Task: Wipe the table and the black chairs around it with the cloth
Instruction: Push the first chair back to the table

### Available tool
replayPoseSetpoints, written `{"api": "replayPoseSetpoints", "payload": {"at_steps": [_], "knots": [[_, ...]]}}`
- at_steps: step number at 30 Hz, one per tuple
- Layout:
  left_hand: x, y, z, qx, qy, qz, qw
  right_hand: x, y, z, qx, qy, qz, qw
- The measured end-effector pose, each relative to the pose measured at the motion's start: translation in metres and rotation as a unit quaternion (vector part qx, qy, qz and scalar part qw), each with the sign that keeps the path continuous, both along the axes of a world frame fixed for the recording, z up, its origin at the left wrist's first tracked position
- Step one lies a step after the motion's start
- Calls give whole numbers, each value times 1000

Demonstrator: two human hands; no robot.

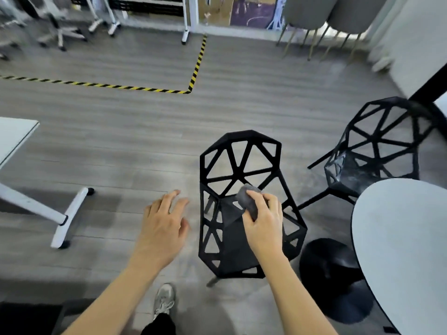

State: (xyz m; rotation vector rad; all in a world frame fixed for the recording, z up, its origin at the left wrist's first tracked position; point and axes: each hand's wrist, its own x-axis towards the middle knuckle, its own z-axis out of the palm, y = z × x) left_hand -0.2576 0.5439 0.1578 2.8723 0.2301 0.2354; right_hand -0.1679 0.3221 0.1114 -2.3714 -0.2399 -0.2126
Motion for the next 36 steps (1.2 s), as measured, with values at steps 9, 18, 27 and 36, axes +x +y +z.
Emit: {"api": "replayPoseSetpoints", "payload": {"at_steps": [9,18,27,36], "knots": [[66,145,19,-3,9,-80,997,41,130,17,27,-11,-80,996],[185,207,15,-11,18,-159,987,116,185,9,12,2,-146,989],[360,215,13,33,44,-294,954,238,189,-13,12,12,-262,965],[527,203,12,44,49,-432,899,321,194,-21,11,22,-405,914]]}}
